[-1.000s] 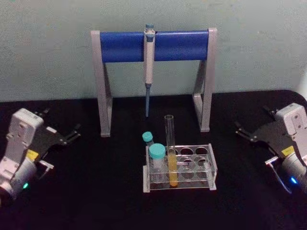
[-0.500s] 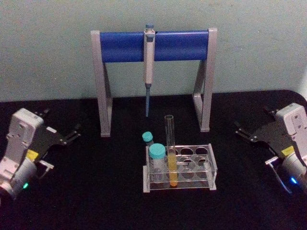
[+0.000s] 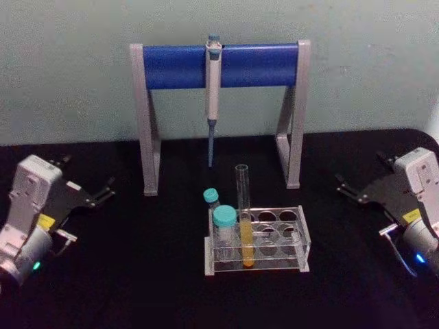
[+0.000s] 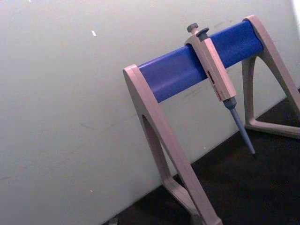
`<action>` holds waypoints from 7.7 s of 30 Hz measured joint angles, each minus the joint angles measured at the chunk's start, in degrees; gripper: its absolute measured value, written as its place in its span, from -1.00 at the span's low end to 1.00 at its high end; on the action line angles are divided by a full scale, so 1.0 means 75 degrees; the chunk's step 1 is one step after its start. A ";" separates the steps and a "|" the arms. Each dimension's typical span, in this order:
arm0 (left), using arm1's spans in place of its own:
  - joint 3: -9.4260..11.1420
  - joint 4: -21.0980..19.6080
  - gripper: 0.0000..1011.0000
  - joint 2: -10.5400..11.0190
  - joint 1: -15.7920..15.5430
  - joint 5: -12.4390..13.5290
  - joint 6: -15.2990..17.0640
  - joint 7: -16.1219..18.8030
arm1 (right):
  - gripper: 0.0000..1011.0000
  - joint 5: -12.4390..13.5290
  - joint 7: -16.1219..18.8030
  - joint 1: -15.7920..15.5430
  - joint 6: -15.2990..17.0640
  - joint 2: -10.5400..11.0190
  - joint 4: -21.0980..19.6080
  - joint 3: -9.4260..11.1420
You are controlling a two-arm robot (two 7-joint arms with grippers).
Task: Pick up the test tube from the test tube rack, shake it, then place it back into the test tube rack.
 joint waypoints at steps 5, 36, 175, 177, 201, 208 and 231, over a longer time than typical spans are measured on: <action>0.0000 0.0000 0.98 0.0000 0.0000 0.0000 0.0000 0.0000 | 0.98 0.0000 0.0000 0.0000 0.0001 -0.0001 0.0000 0.0000; 0.0001 0.0000 0.98 0.0000 0.0000 0.0000 0.0000 0.0000 | 0.98 0.0000 0.0000 0.0000 0.0000 0.0000 0.0000 0.0000; 0.0000 0.0000 0.98 0.0000 0.0000 0.0000 0.0000 0.0000 | -0.54 0.2073 0.4278 0.0821 0.1385 -0.1307 -0.0053 -0.0393; 0.0000 0.0000 0.98 0.0000 0.0000 0.0000 0.0000 0.0000 | -0.55 0.2038 0.4291 0.0762 0.1197 -0.1299 -0.0086 -0.0370; 0.0000 0.0000 0.98 0.0000 0.0000 0.0000 0.0000 0.0000 | -0.54 0.1633 0.4383 0.0153 0.0181 -0.1228 -0.0452 -0.0106; 0.0000 0.0000 0.98 0.0000 0.0000 0.0000 0.0000 0.0000 | -0.54 0.1828 0.4490 0.0095 0.0207 -0.1224 -0.0752 0.0063; 0.0000 0.0000 0.98 0.0000 0.0000 0.0000 0.0001 0.0000 | -0.55 0.1768 0.3924 0.0681 0.0530 -0.1347 -0.0897 0.0340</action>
